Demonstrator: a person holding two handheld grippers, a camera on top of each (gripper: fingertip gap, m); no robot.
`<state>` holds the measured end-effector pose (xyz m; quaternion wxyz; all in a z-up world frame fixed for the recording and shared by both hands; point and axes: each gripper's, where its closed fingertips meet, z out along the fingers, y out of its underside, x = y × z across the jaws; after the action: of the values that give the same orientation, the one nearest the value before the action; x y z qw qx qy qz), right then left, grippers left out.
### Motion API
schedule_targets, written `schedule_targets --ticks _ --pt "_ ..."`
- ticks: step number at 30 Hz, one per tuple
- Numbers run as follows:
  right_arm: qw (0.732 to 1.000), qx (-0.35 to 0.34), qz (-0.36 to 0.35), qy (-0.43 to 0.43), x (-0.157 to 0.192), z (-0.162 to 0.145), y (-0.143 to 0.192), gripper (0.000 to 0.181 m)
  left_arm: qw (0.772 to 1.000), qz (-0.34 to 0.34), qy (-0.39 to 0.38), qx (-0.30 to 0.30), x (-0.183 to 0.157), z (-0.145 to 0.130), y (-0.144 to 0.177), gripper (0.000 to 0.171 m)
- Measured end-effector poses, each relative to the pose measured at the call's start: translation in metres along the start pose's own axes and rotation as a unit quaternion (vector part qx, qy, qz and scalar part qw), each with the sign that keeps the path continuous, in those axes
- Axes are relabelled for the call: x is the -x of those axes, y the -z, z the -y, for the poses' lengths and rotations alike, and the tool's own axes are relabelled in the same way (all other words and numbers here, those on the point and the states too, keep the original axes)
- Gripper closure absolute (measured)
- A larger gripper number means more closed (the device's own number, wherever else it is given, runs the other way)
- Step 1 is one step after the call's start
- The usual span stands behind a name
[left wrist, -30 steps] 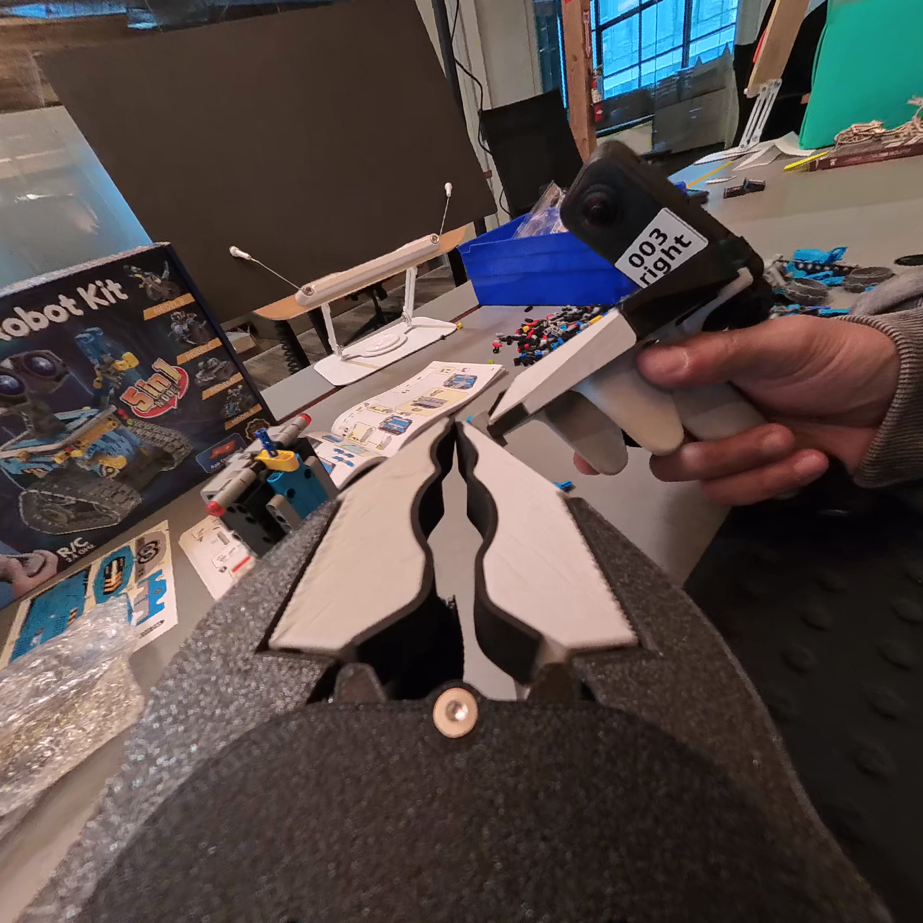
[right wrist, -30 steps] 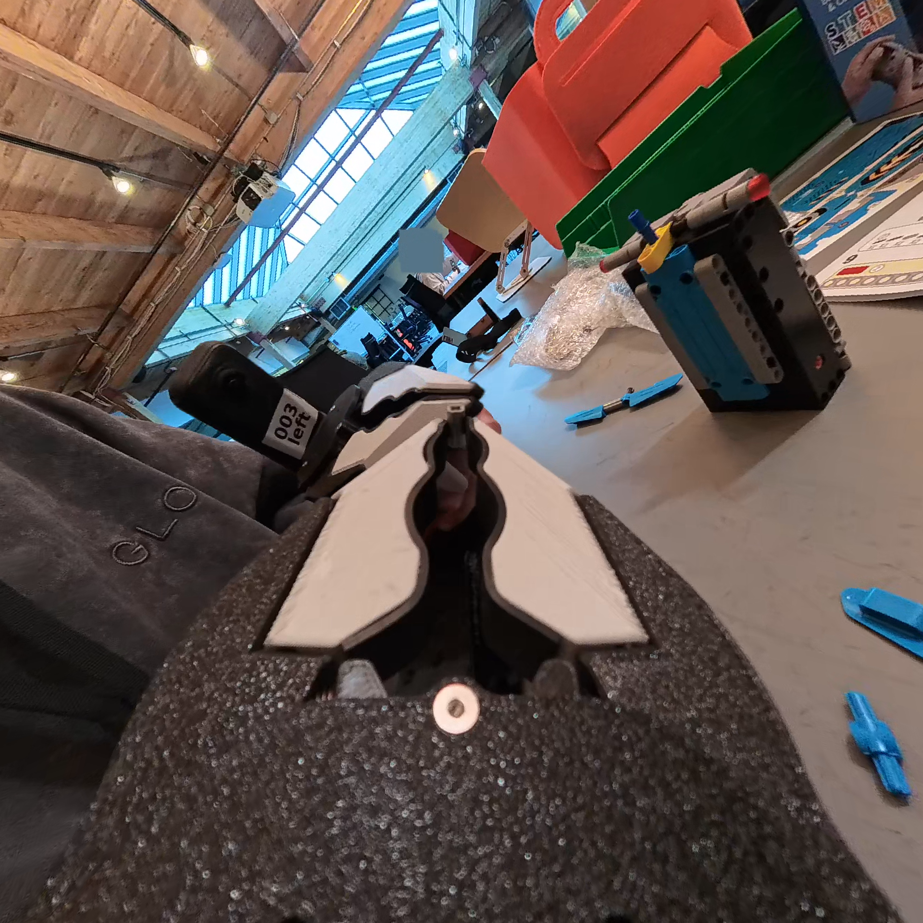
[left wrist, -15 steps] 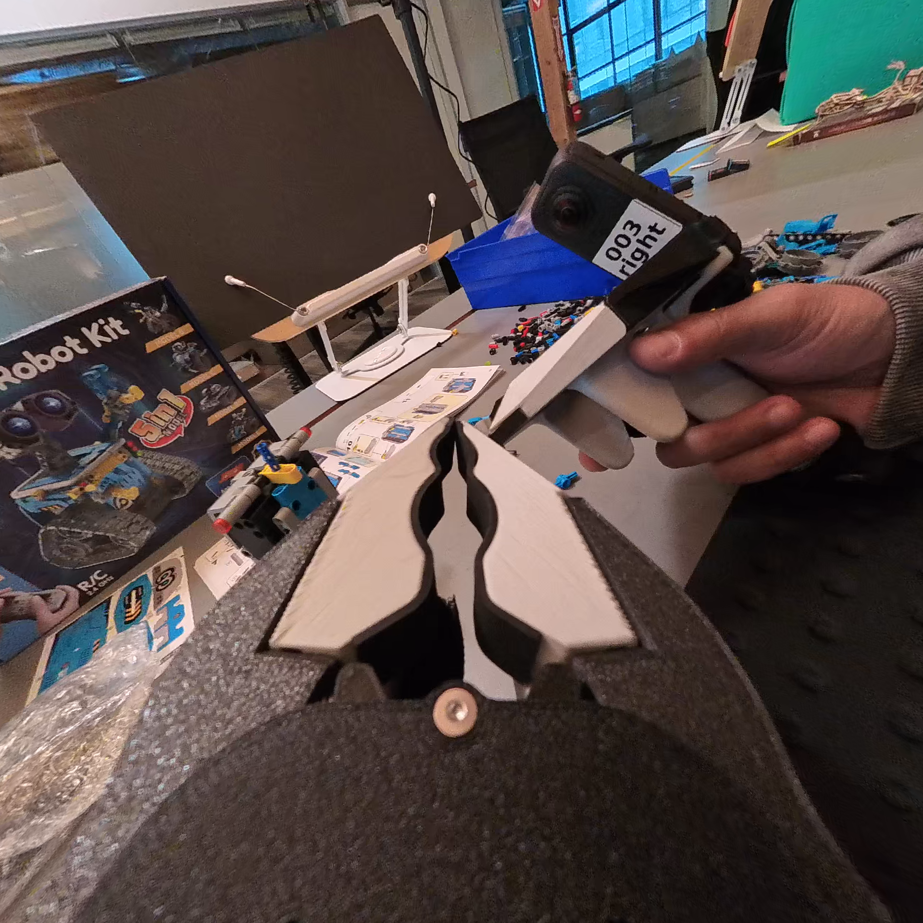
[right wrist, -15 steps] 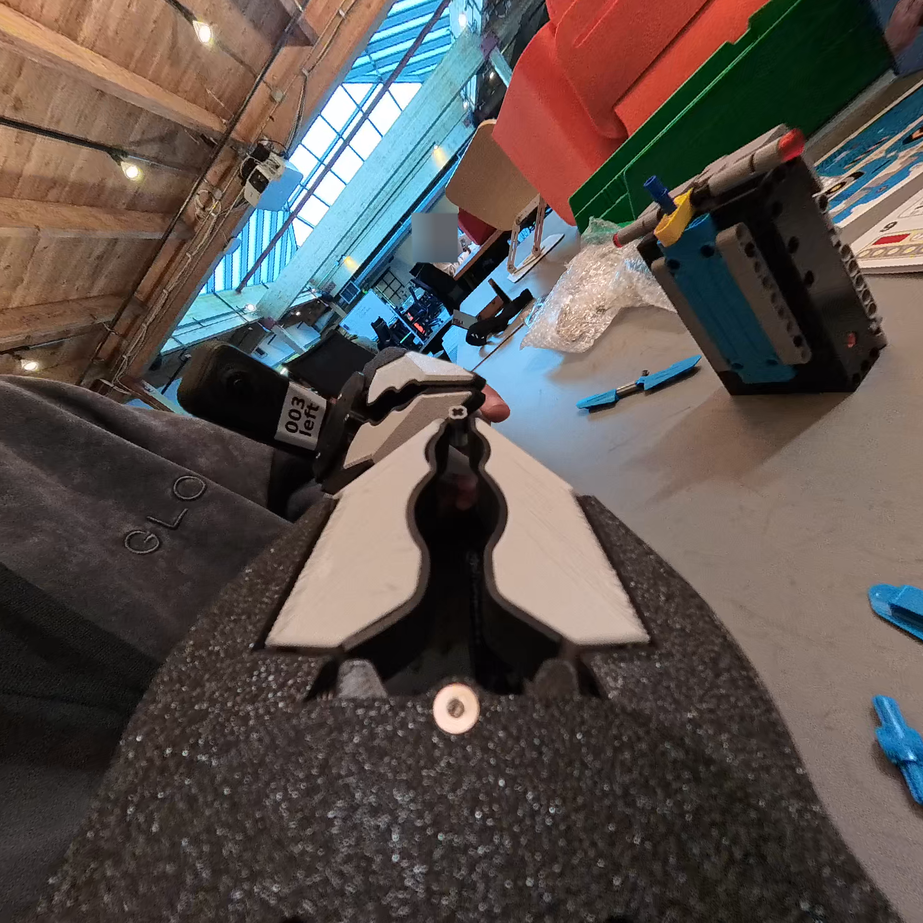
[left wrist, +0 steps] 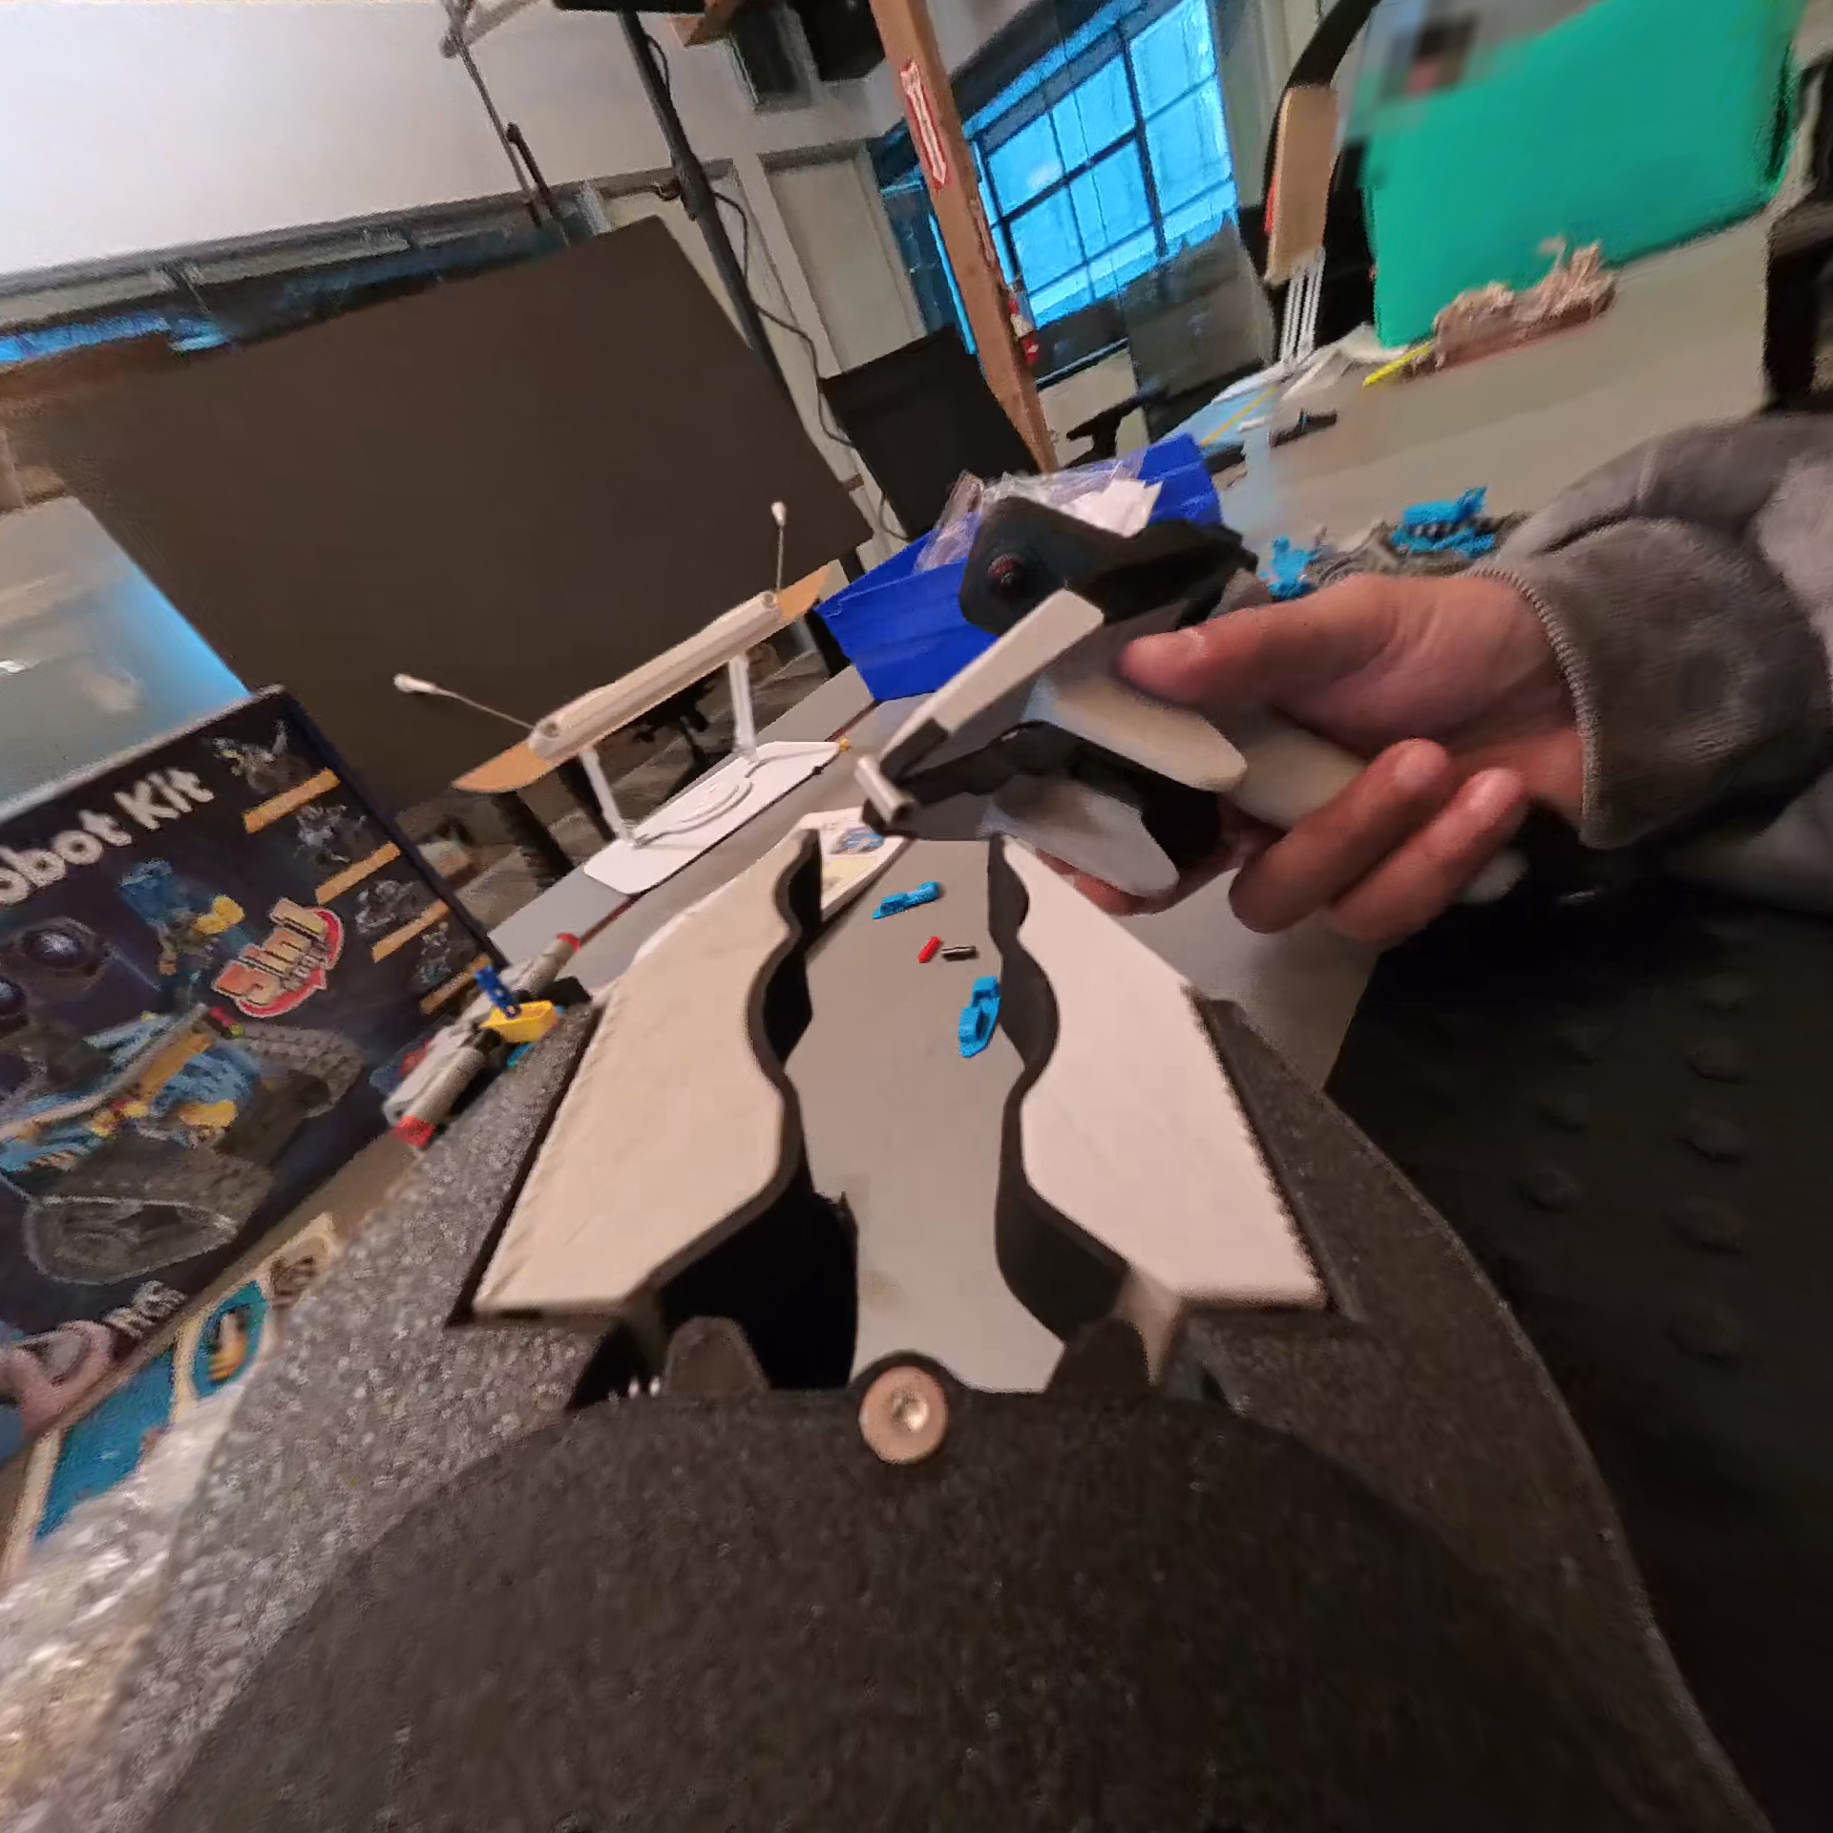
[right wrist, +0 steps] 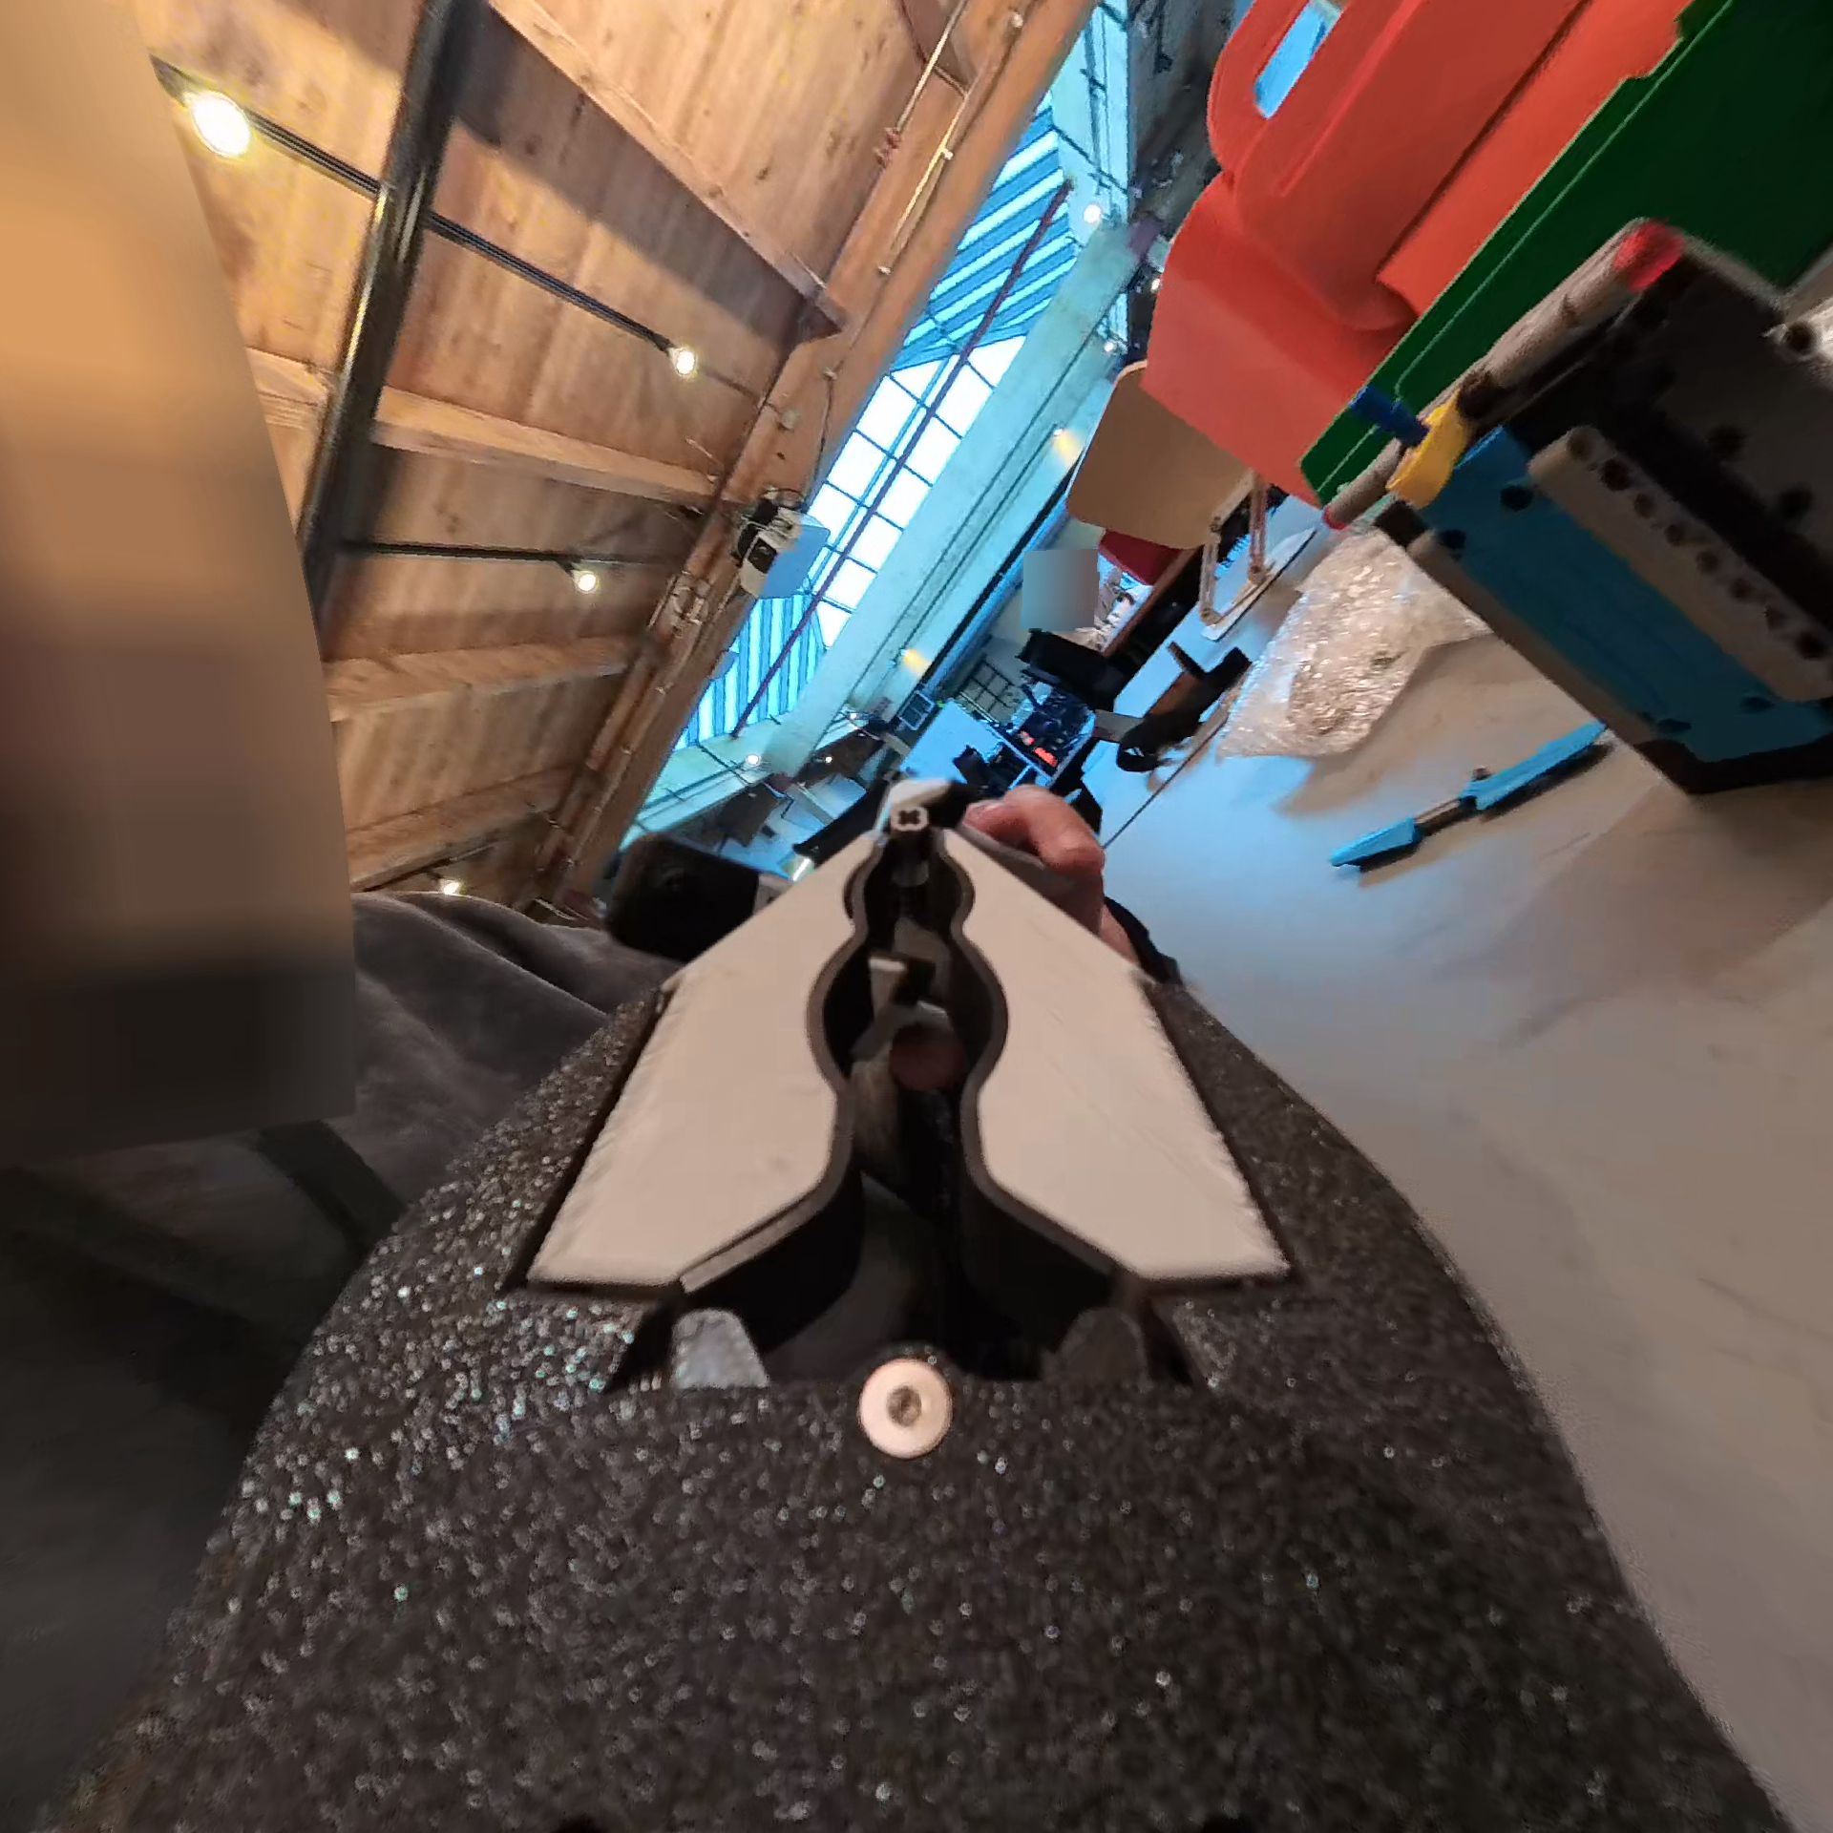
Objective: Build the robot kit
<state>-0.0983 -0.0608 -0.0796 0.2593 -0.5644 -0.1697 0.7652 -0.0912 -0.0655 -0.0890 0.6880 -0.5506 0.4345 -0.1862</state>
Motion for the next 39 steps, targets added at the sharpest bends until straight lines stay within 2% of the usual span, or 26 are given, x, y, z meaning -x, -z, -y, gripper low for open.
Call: schedule_targets --ticks 5,12,17,18,23,27,29,30,32,39 --pt "1.000 0.011 -0.007 0.006 -0.001 -0.005 -0.003 0.175 0.998 0.045 -0.046 -0.004 0.005 0.004 -0.001 0.153" --pt "1.000 0.021 -0.015 -0.001 -0.005 -0.009 -0.004 0.174 0.997 0.035 -0.064 -0.002 0.001 0.001 -0.001 0.164" --pt "1.000 0.013 -0.005 -0.008 -0.002 -0.004 0.000 0.170 1.000 0.015 -0.018 -0.015 0.004 0.005 0.004 0.165" --pt "1.000 0.011 0.001 -0.009 0.000 -0.002 0.002 0.173 1.000 0.009 -0.013 -0.017 0.003 0.006 0.004 0.165" --pt "1.000 0.017 -0.008 0.003 -0.001 -0.003 0.002 0.177 0.999 0.003 -0.031 -0.006 -0.003 0.002 0.003 0.165" --pt "1.000 0.017 -0.012 -0.001 -0.004 -0.003 0.003 0.171 0.999 0.007 -0.035 0.005 -0.002 -0.002 0.002 0.165" --pt "0.999 0.020 -0.025 -0.003 -0.008 -0.004 0.002 0.158 0.999 0.009 -0.035 0.002 -0.002 -0.001 0.002 0.165" --pt "0.999 0.025 -0.028 -0.003 -0.009 -0.006 0.001 0.156 0.999 0.006 -0.035 0.003 -0.002 -0.001 0.002 0.165" --pt "0.999 0.034 -0.024 0.008 -0.006 -0.008 0.000 0.174 0.999 0.004 -0.037 0.004 -0.004 -0.002 0.001 0.165" --pt "0.998 0.051 0.007 -0.021 0.000 -0.014 -0.001 0.175 0.998 0.005 -0.054 -0.012 -0.008 0.004 0.002 0.165"
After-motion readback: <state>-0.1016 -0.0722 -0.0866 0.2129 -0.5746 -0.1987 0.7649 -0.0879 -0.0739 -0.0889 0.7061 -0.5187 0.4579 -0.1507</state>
